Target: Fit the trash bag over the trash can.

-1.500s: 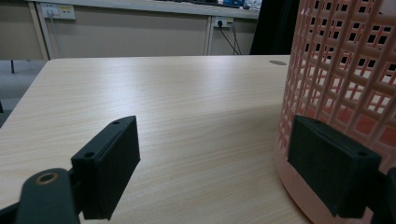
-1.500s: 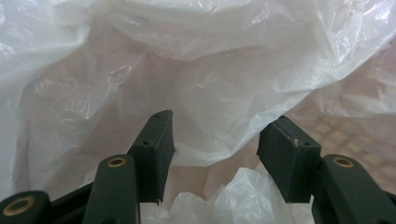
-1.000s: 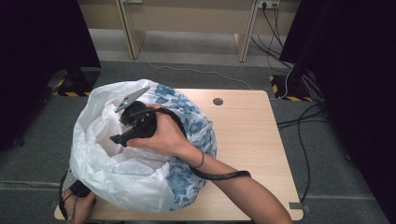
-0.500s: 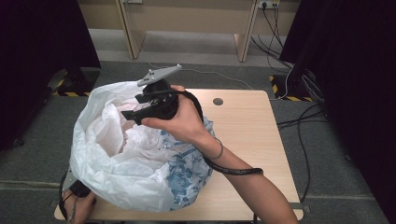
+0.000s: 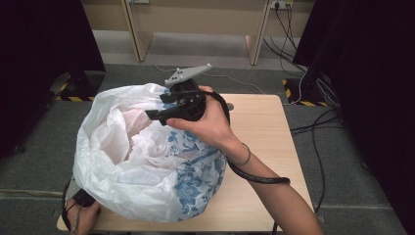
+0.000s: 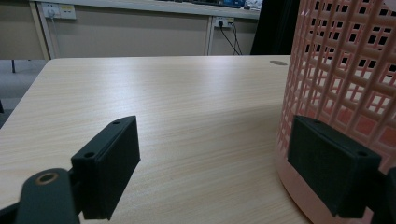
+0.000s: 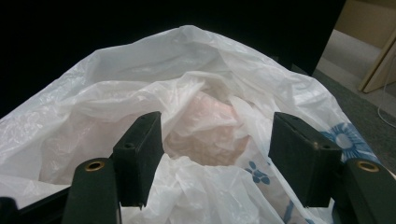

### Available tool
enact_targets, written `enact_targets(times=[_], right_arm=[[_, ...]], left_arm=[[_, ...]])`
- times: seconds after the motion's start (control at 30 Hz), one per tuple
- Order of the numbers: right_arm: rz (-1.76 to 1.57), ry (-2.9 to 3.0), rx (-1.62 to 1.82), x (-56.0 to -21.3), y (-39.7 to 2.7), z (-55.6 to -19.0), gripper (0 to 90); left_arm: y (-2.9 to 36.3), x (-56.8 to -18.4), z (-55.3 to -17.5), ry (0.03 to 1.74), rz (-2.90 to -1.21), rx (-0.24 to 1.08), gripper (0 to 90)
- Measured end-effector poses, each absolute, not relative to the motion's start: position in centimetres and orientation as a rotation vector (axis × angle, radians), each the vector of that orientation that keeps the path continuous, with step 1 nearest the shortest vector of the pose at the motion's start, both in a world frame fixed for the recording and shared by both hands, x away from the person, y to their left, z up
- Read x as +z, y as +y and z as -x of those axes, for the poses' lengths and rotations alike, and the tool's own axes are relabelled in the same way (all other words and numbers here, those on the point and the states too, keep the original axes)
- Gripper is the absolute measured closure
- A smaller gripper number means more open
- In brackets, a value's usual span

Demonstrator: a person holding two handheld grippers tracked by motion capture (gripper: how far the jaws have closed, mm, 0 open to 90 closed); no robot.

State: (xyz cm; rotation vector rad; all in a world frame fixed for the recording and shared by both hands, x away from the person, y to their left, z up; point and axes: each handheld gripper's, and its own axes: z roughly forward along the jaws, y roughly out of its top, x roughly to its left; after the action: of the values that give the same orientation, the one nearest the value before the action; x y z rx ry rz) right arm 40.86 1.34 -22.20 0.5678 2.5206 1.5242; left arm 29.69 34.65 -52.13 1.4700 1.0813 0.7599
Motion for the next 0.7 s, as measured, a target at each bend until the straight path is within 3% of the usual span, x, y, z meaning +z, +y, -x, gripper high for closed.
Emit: enact_targets(times=[0.7], right_arm=[[-0.668,2.464,1.51,-22.7,-3.3,-41.5,33.7]], left_arm=[[34.6,-52.1,-29.7,1.083,-1.469,0.761,16.3]])
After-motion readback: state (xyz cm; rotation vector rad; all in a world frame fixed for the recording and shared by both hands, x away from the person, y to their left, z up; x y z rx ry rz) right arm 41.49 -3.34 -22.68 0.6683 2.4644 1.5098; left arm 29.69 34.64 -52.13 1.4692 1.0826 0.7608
